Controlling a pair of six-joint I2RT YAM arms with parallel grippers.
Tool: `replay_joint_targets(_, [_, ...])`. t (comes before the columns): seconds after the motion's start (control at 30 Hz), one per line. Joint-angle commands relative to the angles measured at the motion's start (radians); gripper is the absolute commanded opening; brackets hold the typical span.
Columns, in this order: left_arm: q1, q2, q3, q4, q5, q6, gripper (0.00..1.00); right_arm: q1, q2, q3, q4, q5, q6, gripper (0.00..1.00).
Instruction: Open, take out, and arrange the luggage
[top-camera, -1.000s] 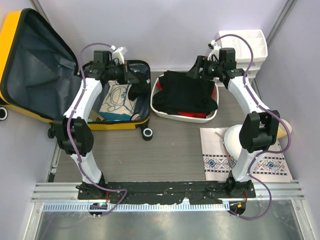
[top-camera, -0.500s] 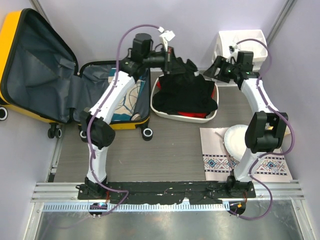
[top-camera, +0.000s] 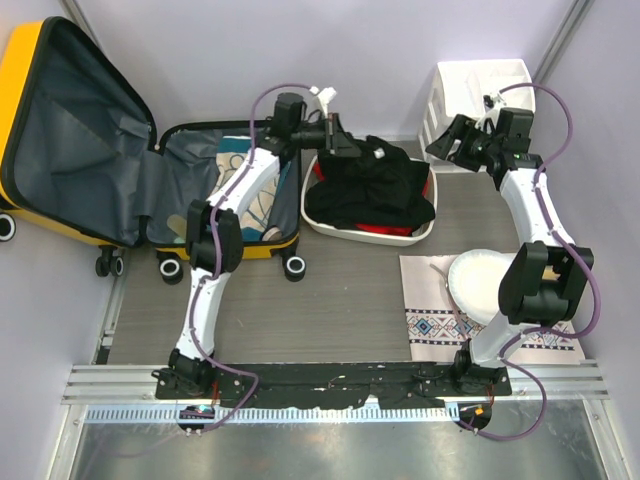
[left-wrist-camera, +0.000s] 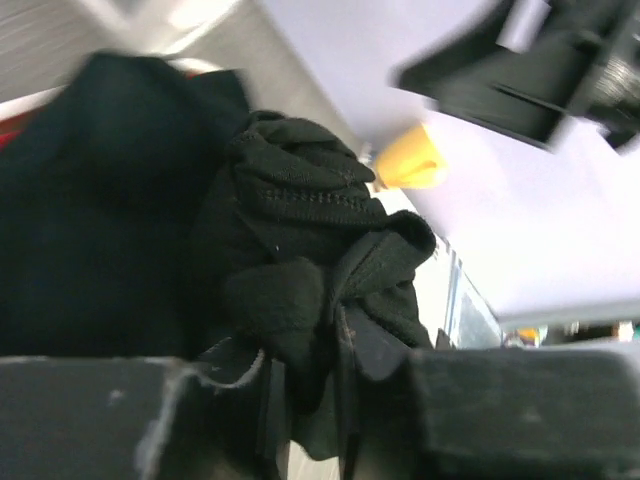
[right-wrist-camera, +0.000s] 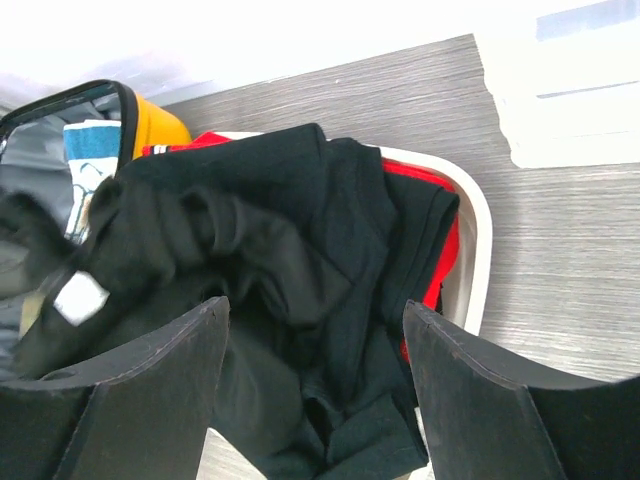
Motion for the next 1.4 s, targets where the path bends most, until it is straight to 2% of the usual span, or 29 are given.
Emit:
replay_joint_targets(0.0, [0.088,-0.013,-0.009,-0.122,-0.167,0.087,0.27,0.01,-0.013,0.001,0.04,-0.076,0.022,0.76])
replay_joint_targets(0.03, [0.097,-0.016,-0.005,-0.159,-0.186,0.123,0.39,0.014,-0.01,0.004,0.041,-0.089,0.024,0.76])
replay_joint_targets(0.1, [0.117,-0.039,-0.006,-0.242,-0.197,0.199,0.48,0.04,-0.002,0.003,0.041,-0.114,0.019,0.75])
replay_joint_targets(0.13, [0.124,-0.052,-0.012,-0.265,-0.195,0.216,0.58,0.05,0.001,-0.002,0.041,-0.12,0.014,0.74])
replay_joint_targets(0.23, [0.153,-0.118,-0.06,-0.325,-0.186,0.262,0.68,0.093,0.027,-0.014,0.038,-0.145,-0.018,0.72])
replay_joint_targets(0.33, [0.197,-0.2,-0.147,-0.329,-0.223,0.285,0.72,0.126,0.071,-0.011,0.037,-0.148,-0.047,0.74])
replay_joint_targets(0.43, [0.245,-0.252,-0.19,-0.348,-0.235,0.313,0.72,0.201,0.125,0.015,0.032,-0.151,-0.082,0.73])
replay_joint_targets(0.53, [0.282,-0.29,-0.215,-0.386,-0.256,0.344,0.7,0.261,0.165,0.053,-0.005,-0.151,-0.157,0.63])
replay_joint_targets(0.63, [0.314,-0.316,-0.259,-0.447,-0.311,0.416,0.71,0.318,0.229,0.092,-0.109,-0.116,-0.269,0.58])
replay_joint_targets(0.7, [0.346,-0.333,-0.294,-0.515,-0.38,0.442,0.71,0.318,0.266,0.104,-0.152,-0.076,-0.277,0.56])
replay_joint_targets(0.8, [0.384,-0.347,-0.342,-0.592,-0.479,0.522,0.73,0.311,0.262,0.135,-0.193,-0.065,-0.288,0.6])
replay_joint_targets(0.9, [0.384,-0.367,-0.423,-0.595,-0.555,0.621,0.74,0.304,0.222,0.164,-0.192,-0.086,-0.286,0.69])
replay_joint_targets(0.93, [0.381,-0.367,-0.443,-0.578,-0.571,0.629,0.79,0.304,0.212,0.173,-0.192,-0.092,-0.288,0.72])
replay_joint_targets(1.13, [0.36,-0.318,-0.447,-0.645,-0.641,0.776,0.78,0.304,0.168,0.26,-0.19,-0.103,-0.266,0.76])
replay_joint_targets(1.37, [0.372,-0.332,-0.421,-0.918,-0.572,1.225,0.75,0.306,0.142,0.291,-0.201,-0.085,-0.262,0.76])
